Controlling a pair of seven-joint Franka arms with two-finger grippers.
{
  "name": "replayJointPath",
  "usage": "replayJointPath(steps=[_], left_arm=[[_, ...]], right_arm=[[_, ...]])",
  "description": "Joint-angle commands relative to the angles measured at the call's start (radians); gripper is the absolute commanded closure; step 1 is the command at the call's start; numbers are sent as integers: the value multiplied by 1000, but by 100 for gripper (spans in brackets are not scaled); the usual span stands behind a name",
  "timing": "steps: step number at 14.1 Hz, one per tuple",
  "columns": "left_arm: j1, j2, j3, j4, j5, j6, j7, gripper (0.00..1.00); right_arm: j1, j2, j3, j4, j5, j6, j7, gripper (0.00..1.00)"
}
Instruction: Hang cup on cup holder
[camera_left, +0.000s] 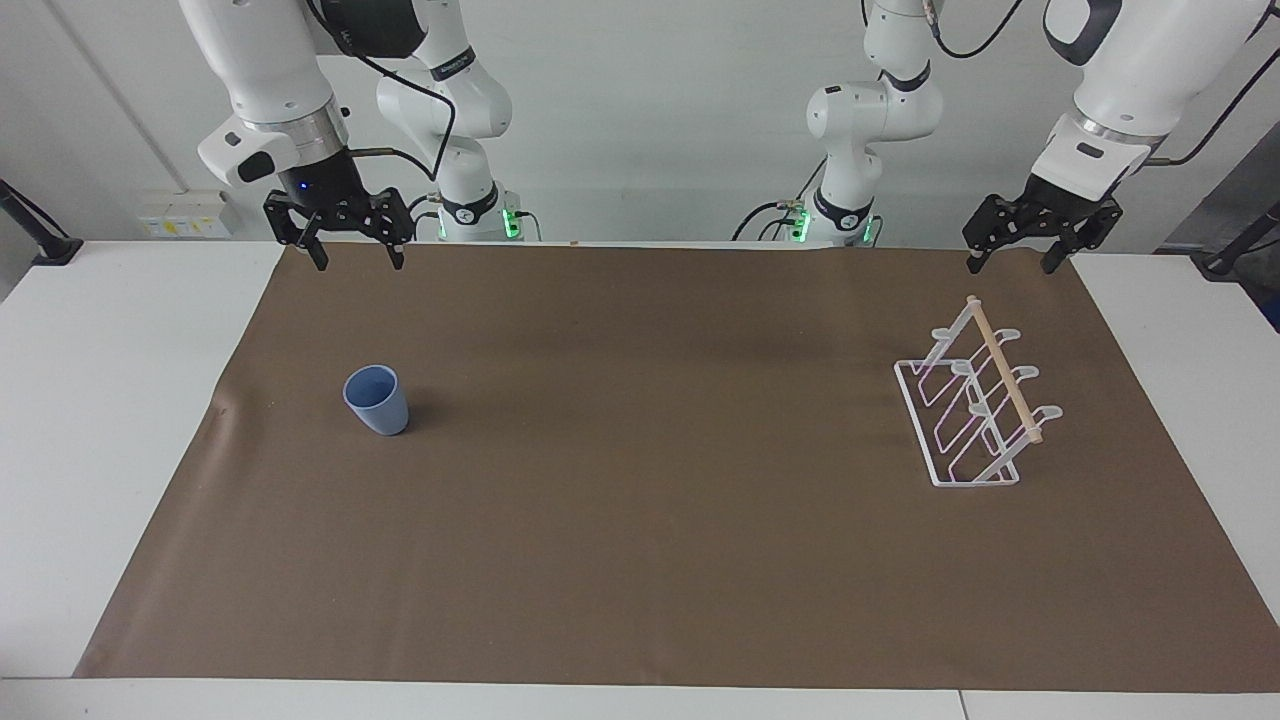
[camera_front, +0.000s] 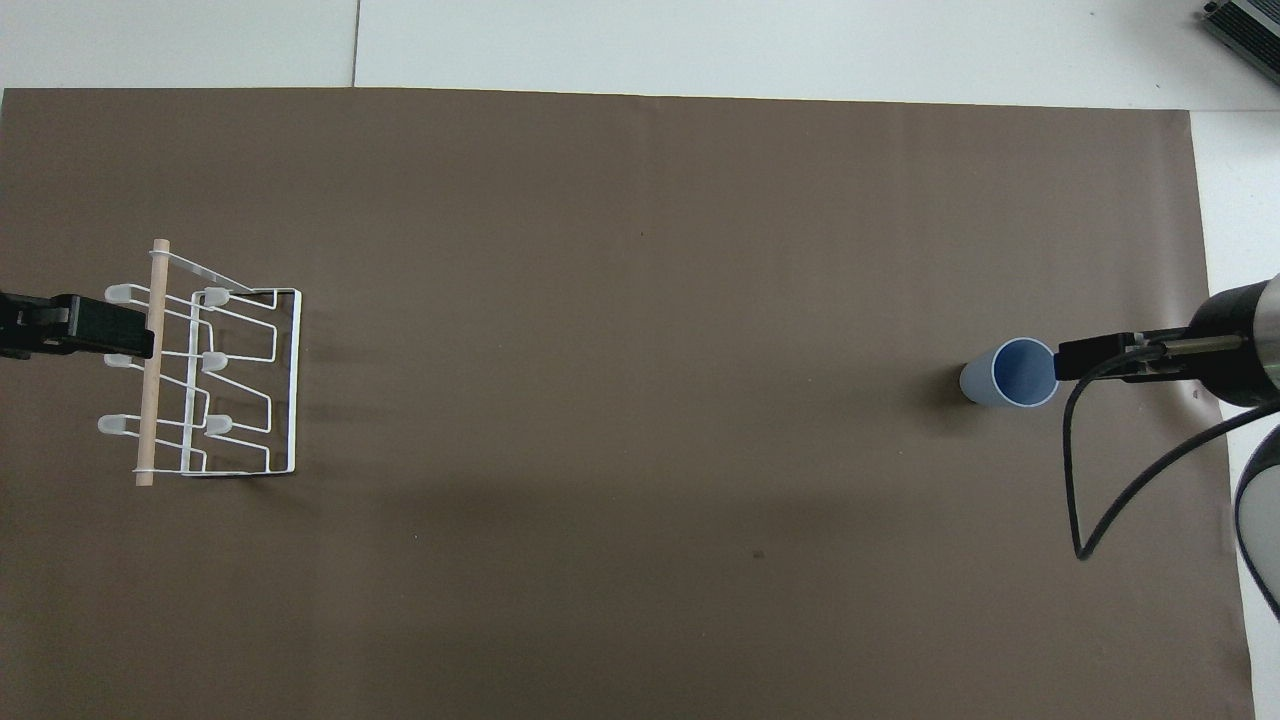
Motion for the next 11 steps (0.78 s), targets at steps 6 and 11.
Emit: replayJointPath(steps=[6, 11], left_arm=[[10, -28, -4, -26, -12, -6, 7, 0], [10, -28, -4, -26, -12, -6, 7, 0]], right_arm=[[-13, -28, 1, -25, 24, -9, -18, 0], [-15, -26, 1, -24, 24, -6, -22, 0]])
